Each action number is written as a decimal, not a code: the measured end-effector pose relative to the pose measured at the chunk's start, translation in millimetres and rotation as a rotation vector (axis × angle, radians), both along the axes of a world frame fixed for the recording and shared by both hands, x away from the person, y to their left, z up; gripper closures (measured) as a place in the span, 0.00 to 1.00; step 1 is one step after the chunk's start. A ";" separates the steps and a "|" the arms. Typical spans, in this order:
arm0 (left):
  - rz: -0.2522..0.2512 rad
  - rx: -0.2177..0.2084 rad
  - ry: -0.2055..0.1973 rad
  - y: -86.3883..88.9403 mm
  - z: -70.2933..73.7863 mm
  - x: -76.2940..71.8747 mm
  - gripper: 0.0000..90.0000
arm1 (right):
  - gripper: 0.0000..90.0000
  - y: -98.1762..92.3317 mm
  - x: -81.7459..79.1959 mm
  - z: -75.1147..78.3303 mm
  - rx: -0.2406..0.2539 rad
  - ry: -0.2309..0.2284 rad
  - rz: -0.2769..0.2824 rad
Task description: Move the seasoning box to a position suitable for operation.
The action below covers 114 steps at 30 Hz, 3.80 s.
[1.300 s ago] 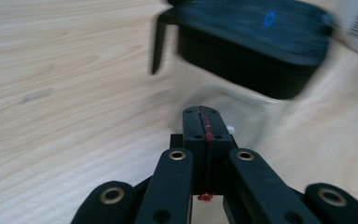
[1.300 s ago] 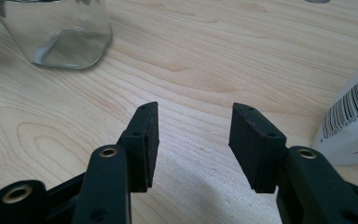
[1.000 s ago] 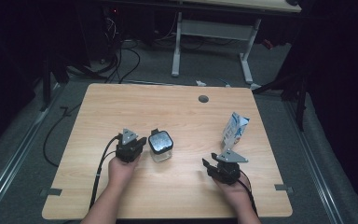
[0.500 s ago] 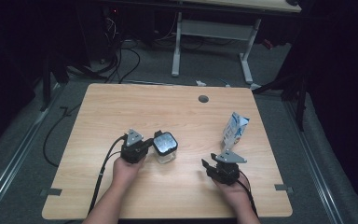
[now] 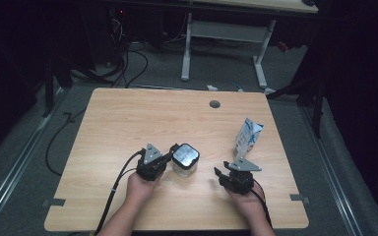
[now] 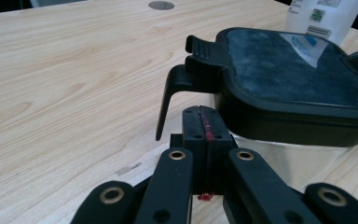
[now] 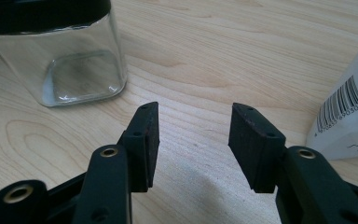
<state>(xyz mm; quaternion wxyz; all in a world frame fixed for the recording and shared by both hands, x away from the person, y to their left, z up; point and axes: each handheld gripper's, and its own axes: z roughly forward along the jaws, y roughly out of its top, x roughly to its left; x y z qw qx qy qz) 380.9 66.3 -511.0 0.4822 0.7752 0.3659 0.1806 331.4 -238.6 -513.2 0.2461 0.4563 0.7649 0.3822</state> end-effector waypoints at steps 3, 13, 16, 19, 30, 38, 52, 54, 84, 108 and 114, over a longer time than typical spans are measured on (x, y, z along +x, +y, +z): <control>0.018 0.011 0.010 1.9 0.7 -1.4 0.93 | 0.60 -0.3 0.5 -0.5 0.002 0.001 0.001; 0.037 0.063 0.039 10.9 5.2 -9.8 0.75 | 0.65 -0.2 1.2 -0.3 0.012 0.001 0.031; 0.014 0.059 0.055 16.2 7.8 -10.1 0.70 | 0.68 2.2 0.1 -0.7 -0.001 -0.015 0.035; 0.010 0.076 0.050 18.8 8.5 -10.2 0.70 | 0.69 3.1 0.3 -1.0 0.001 -0.020 0.038; 0.015 0.039 0.050 23.4 11.6 -8.1 0.69 | 0.72 3.7 1.2 -1.3 0.027 -0.015 0.041; 0.020 0.009 0.020 26.0 23.6 -8.1 0.79 | 0.73 5.2 1.3 -2.2 0.024 -0.004 0.048; 0.014 0.000 -0.014 13.6 42.3 -0.8 0.92 | 0.80 7.4 -0.4 -2.7 0.012 -0.010 0.060; 0.008 -0.006 -0.013 12.1 43.4 -0.2 0.94 | 0.81 7.5 -0.5 -2.7 0.010 -0.012 0.061; 0.002 0.034 -0.040 -20.7 43.6 23.2 1.00 | 0.89 1.7 -1.1 -0.3 0.071 -0.003 0.104; -0.005 0.006 -0.059 -17.7 39.3 22.3 1.00 | 0.88 3.3 -1.4 -1.1 0.076 -0.007 0.111; -0.005 -0.004 -0.061 -17.1 38.3 22.3 1.00 | 0.88 4.2 -1.5 -1.3 0.071 -0.006 0.113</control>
